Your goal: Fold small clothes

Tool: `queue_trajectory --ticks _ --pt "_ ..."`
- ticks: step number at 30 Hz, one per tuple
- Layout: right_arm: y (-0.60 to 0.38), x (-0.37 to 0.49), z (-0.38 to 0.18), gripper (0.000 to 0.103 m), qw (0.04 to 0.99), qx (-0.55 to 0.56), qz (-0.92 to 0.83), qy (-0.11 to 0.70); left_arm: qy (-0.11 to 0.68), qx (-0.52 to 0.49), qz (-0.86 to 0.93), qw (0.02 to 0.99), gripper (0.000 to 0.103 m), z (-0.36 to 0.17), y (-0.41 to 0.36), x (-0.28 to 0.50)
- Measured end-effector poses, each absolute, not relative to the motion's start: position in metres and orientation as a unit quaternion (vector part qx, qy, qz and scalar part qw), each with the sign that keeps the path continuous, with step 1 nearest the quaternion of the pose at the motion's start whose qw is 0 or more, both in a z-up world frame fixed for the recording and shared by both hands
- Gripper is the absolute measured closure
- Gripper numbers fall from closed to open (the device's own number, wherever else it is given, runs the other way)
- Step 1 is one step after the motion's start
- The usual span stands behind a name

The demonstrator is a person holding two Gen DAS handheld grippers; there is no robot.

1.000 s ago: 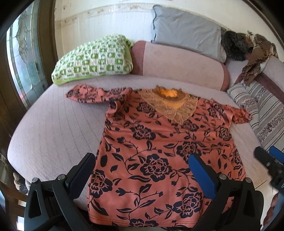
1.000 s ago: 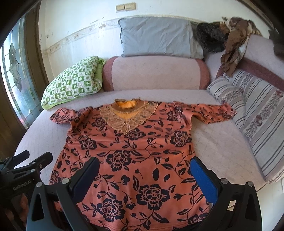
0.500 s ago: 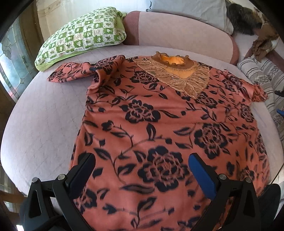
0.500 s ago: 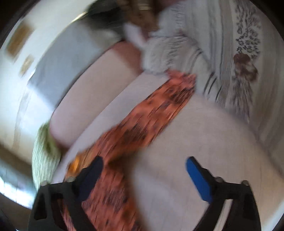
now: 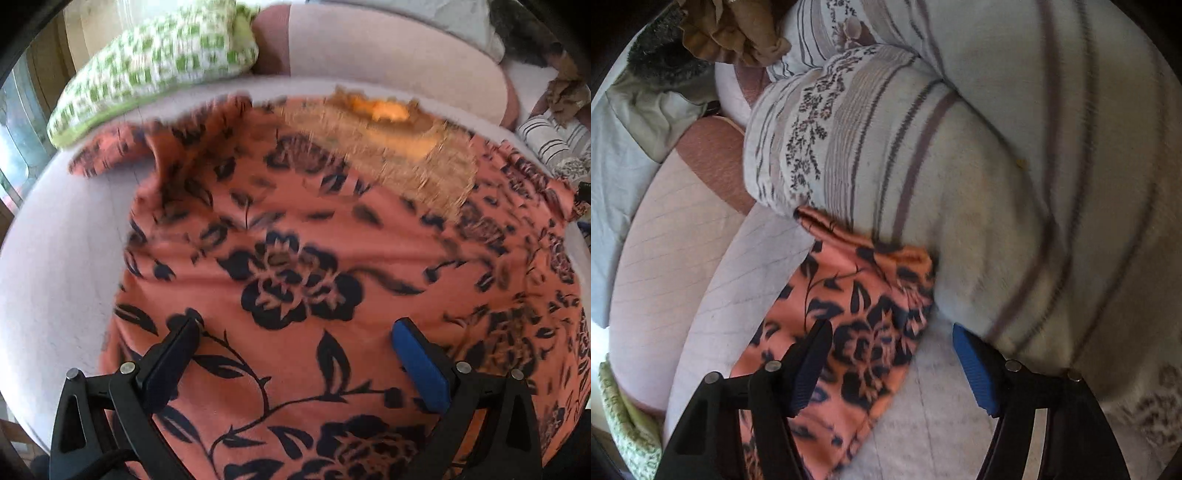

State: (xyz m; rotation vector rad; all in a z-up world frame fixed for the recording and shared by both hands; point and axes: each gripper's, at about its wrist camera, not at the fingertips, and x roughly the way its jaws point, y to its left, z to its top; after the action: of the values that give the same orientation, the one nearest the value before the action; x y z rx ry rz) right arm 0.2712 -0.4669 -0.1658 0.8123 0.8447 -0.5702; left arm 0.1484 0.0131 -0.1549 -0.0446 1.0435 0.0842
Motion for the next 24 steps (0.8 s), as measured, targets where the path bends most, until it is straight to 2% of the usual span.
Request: queue_trajectory --ticks 1,2,6,10,14,19,21,22,23,24 --pt "-0.469 0.277 -0.165 0.083 0.795 0.373 -0.265 0.399 0.488 -0.019 0.040 0.871 0.000 -0.154 0.013 0.146" --pt "-0.471 0.280 -0.164 0.095 0.795 0.374 -0.258 0.402 0.488 -0.016 0.038 0.872 0.000 -0.154 0.013 0.146" --pt "-0.448 0.284 -0.127 0.096 0.836 0.353 -0.207 0.365 0.491 -0.030 0.031 0.870 0.000 -0.156 0.018 0.147" --pt "-0.386 0.281 -0.048 0.096 0.887 0.316 -0.116 0.316 0.505 -0.022 0.011 0.863 0.000 -0.153 0.019 0.146" --pt "-0.260 0.272 0.029 0.096 0.916 0.291 0.012 0.275 0.453 -0.068 0.041 0.888 0.000 -0.123 0.045 0.126" --pt "-0.092 0.272 0.039 0.095 0.909 0.275 0.128 0.285 0.403 -0.090 0.045 0.909 0.000 -0.089 0.085 0.092" --pt "-0.024 0.284 0.011 0.089 0.889 0.264 0.171 0.333 0.398 -0.087 0.057 0.911 0.000 -0.085 0.099 0.082" --pt "0.004 0.290 -0.010 0.068 0.876 0.260 0.193 0.358 0.400 -0.090 0.056 0.910 0.000 -0.085 0.104 0.081" --pt "0.030 0.296 -0.035 0.027 0.869 0.241 0.196 0.386 0.403 -0.094 0.057 0.909 0.000 -0.087 0.109 0.080" --pt "0.045 0.297 -0.056 0.016 0.863 0.232 0.192 0.405 0.407 -0.099 0.057 0.906 0.000 -0.087 0.113 0.079"
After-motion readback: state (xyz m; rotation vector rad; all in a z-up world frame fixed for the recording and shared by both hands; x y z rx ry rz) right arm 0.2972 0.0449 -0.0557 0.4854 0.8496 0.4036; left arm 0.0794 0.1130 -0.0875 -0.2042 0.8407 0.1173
